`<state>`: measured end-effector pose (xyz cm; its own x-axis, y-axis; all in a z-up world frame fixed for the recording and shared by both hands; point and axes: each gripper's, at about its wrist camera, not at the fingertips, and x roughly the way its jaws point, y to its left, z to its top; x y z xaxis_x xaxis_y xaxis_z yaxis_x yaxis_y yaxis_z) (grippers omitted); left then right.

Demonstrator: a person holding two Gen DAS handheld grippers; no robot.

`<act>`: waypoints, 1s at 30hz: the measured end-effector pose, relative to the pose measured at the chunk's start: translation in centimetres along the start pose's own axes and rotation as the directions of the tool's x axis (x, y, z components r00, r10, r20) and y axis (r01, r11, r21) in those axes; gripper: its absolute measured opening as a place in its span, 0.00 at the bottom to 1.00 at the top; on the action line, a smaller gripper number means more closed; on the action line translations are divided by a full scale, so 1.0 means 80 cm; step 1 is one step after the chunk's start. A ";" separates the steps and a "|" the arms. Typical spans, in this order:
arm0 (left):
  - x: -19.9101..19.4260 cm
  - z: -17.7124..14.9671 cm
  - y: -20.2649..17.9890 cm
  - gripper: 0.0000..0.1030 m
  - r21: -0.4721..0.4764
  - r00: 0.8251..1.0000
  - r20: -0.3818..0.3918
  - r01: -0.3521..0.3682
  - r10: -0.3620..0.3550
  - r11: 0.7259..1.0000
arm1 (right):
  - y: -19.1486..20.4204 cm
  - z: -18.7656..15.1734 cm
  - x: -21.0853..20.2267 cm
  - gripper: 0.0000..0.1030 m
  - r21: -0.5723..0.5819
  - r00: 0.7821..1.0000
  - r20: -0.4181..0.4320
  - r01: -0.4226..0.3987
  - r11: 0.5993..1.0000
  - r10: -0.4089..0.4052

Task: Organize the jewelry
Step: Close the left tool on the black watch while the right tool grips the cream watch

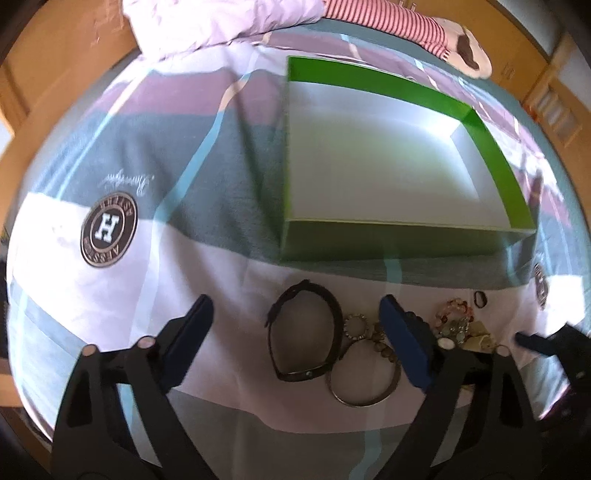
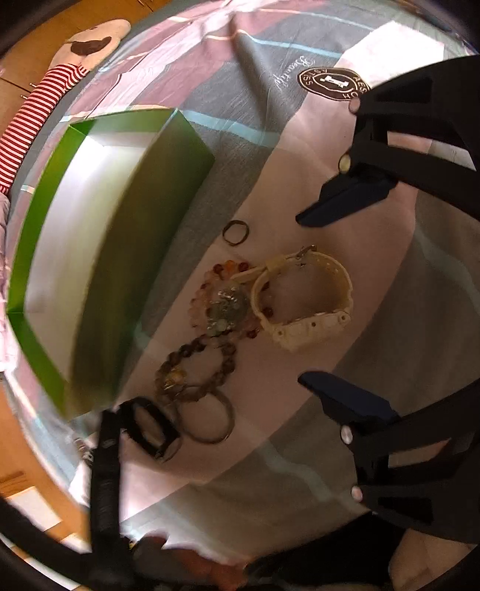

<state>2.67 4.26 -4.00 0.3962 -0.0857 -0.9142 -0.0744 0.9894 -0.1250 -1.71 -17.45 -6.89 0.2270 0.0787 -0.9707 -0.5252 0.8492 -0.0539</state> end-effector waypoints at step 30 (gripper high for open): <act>0.053 -0.010 0.036 0.34 -0.065 0.984 -0.179 -0.023 0.011 0.998 | -0.084 0.011 0.013 0.54 0.380 0.983 0.181 -0.104 0.919 0.037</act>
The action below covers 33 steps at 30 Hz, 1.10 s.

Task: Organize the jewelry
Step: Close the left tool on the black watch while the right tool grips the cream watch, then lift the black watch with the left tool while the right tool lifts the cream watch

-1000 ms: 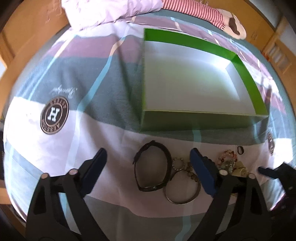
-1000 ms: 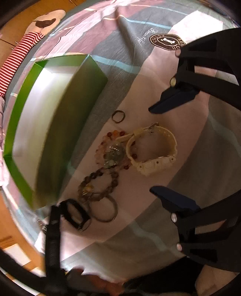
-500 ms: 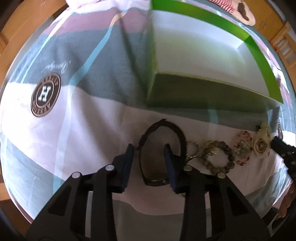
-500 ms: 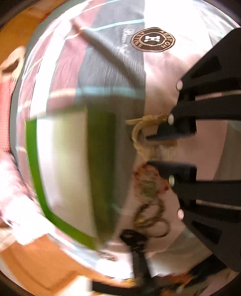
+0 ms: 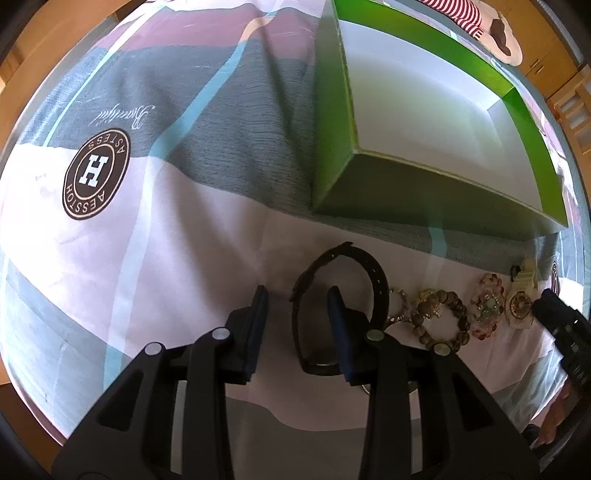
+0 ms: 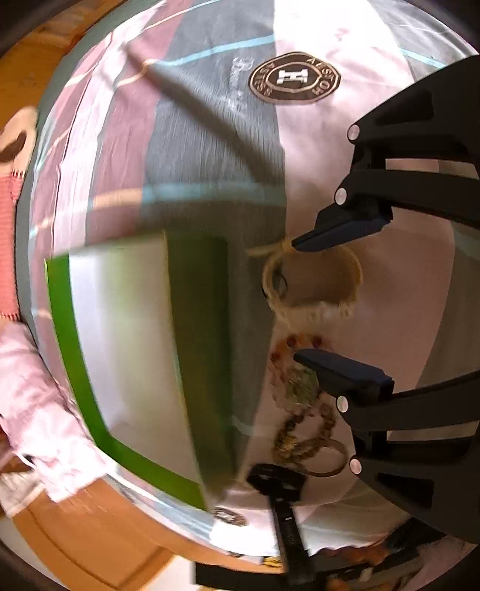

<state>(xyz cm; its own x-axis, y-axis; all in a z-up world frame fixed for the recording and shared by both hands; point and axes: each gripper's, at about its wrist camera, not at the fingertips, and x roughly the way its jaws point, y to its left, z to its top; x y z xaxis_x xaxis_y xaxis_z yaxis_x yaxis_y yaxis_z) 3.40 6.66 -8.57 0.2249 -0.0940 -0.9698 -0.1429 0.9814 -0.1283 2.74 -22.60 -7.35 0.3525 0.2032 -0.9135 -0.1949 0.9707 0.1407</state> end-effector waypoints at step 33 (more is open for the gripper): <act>-0.086 -0.018 -0.077 0.06 0.173 0.957 0.285 0.010 -0.059 0.985 | 0.047 -0.012 -0.022 0.17 -0.140 0.990 0.132 -0.030 0.990 0.048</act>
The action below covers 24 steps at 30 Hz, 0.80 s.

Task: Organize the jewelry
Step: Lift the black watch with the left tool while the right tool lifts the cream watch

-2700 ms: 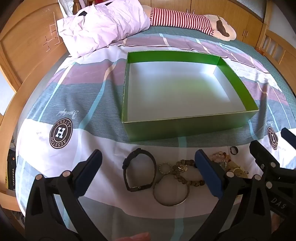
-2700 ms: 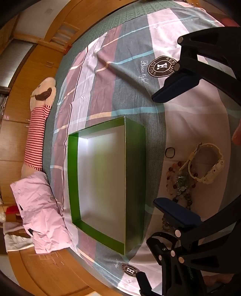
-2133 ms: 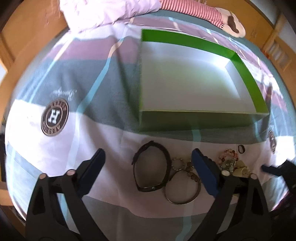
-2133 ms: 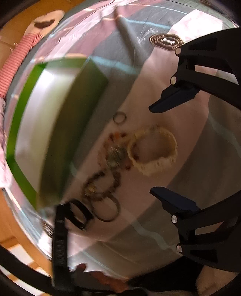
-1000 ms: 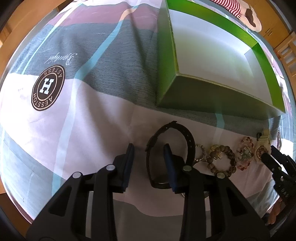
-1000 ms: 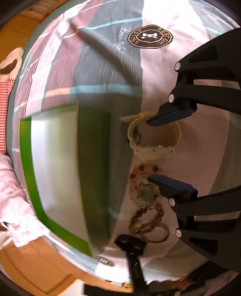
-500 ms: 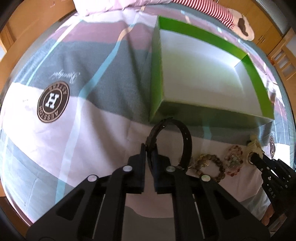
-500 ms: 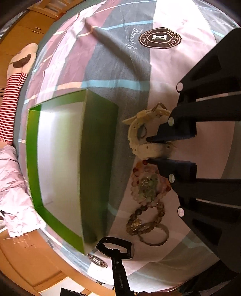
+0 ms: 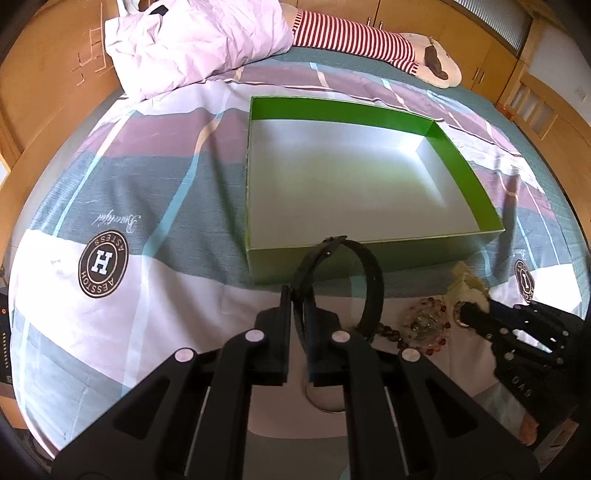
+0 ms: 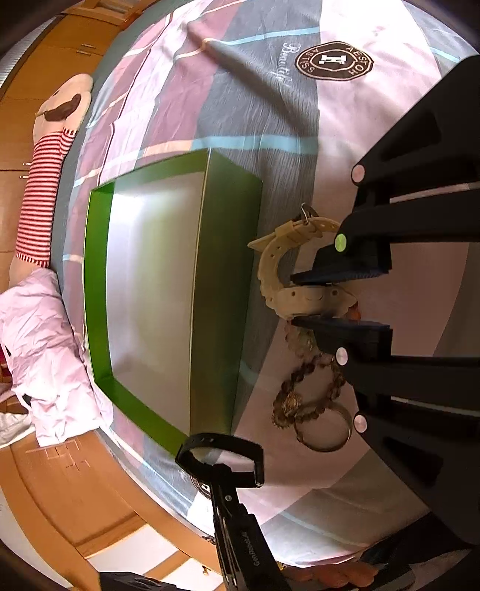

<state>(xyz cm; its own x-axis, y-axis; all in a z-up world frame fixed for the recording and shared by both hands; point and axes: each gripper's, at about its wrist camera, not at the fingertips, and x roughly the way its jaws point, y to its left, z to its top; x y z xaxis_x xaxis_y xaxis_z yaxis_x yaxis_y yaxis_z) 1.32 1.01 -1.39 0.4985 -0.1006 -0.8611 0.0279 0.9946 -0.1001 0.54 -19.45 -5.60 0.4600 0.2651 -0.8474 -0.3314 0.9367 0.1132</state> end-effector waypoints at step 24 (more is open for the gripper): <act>0.058 -0.017 0.016 0.19 -0.009 0.985 -0.162 -0.063 0.060 0.998 | 0.003 -0.001 0.009 0.17 -0.002 1.000 -0.025 0.006 1.000 -0.006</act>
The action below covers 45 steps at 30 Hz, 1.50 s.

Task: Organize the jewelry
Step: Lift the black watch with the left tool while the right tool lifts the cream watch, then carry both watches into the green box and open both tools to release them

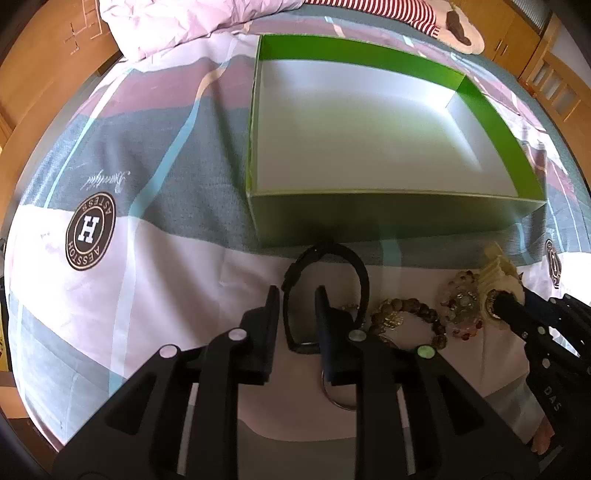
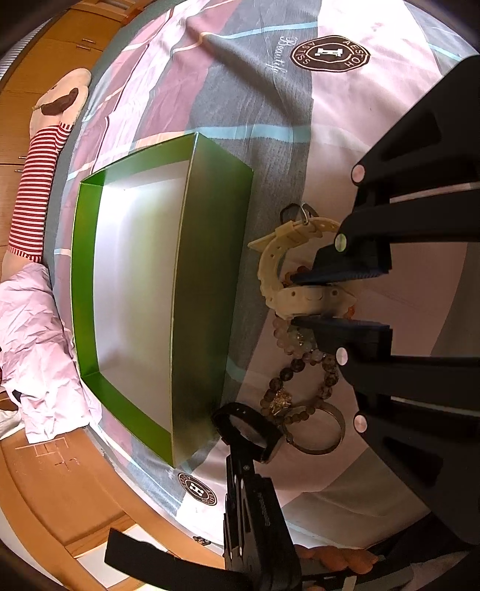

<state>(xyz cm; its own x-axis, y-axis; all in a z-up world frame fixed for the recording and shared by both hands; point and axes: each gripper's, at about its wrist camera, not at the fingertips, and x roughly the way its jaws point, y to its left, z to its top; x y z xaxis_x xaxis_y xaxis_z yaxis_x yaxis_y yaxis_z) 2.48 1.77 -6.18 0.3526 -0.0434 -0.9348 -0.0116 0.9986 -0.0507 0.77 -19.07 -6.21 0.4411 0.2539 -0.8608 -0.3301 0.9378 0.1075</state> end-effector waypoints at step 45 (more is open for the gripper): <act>-0.090 0.021 0.021 0.02 -0.043 0.951 0.246 0.202 -0.185 0.979 | -0.003 0.016 -0.070 0.17 0.031 0.985 0.170 -0.032 0.999 0.027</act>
<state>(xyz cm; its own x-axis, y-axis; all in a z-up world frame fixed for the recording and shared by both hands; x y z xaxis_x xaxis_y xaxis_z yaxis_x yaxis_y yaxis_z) 1.52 3.80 1.08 0.5677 -0.2193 -0.7935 0.0197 0.9672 -0.2532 -0.59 -20.40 -0.77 0.5674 0.3152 -0.7607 -0.3179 0.9361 0.1507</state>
